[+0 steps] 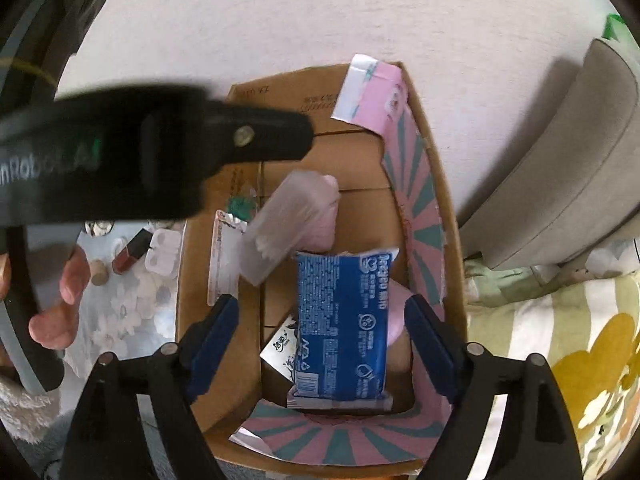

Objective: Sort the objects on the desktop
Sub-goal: 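Carry the swab box with the left tool into the cardboard box while the right tool drops the wipe pack, then withdraw both tools from the cardboard box toward the tray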

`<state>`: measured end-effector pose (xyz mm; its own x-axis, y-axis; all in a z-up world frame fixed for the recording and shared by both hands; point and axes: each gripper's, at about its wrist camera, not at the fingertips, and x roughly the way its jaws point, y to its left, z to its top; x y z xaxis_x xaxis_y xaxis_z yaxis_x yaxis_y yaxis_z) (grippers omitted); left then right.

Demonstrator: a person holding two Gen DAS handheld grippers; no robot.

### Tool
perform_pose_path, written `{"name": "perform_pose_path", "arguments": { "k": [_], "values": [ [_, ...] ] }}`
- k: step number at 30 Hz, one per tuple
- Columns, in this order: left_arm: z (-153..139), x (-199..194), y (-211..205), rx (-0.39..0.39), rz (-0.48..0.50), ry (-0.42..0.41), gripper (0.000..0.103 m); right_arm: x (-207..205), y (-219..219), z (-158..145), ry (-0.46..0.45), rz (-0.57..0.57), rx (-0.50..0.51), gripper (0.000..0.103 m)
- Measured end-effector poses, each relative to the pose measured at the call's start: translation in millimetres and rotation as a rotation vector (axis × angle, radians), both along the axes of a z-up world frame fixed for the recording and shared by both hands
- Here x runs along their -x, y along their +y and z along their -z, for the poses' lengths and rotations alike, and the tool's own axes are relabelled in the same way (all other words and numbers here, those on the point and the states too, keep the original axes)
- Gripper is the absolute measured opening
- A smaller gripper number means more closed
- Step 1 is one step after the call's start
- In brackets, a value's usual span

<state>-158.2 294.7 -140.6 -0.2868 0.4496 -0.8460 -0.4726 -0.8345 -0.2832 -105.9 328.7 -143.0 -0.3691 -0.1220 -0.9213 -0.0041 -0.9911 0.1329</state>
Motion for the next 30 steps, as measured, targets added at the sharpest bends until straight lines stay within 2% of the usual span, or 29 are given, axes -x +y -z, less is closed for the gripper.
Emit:
{"name": "perform_pose_path", "arguments": {
  "k": [5,9,13,16,18,21,24,30],
  "values": [
    [-1.4,-2.2,-10.2,-0.004,0.002,0.002,0.103,-4.7,-2.9,-8.4,0.018,0.0,-0.017,0.082],
    [-13.2,-7.1,-25.6,-0.023,-0.008,0.003,0.103,-6.6,-8.1,-15.9,0.035,0.005,-0.026,0.082],
    [-37.1,-17.6,-50.9,-0.043,-0.015,0.07,0.103,-7.2,-19.0,-28.5,0.066,0.005,-0.069,0.082],
    [-52.6,-21.8,-75.5,-0.041,-0.032,0.091,0.103,-9.1,-28.6,-43.9,0.105,-0.004,-0.04,0.082],
    [-62.4,-25.2,-95.9,-0.012,-0.055,0.104,0.103,-8.7,-39.0,-52.8,0.12,-0.017,-0.027,0.082],
    [-80.1,-36.4,-125.3,0.042,-0.117,0.212,0.103,-11.2,-59.9,-69.5,0.18,-0.038,-0.078,0.082],
    [-94.8,-47.1,-153.8,0.054,-0.158,0.278,0.103,-12.3,-78.9,-79.5,0.222,-0.072,-0.093,0.082],
    [-102.9,-56.5,-207.0,0.044,-0.222,0.276,0.103,-5.5,-111.1,-87.4,0.233,-0.12,-0.043,0.082]
  ]
}}
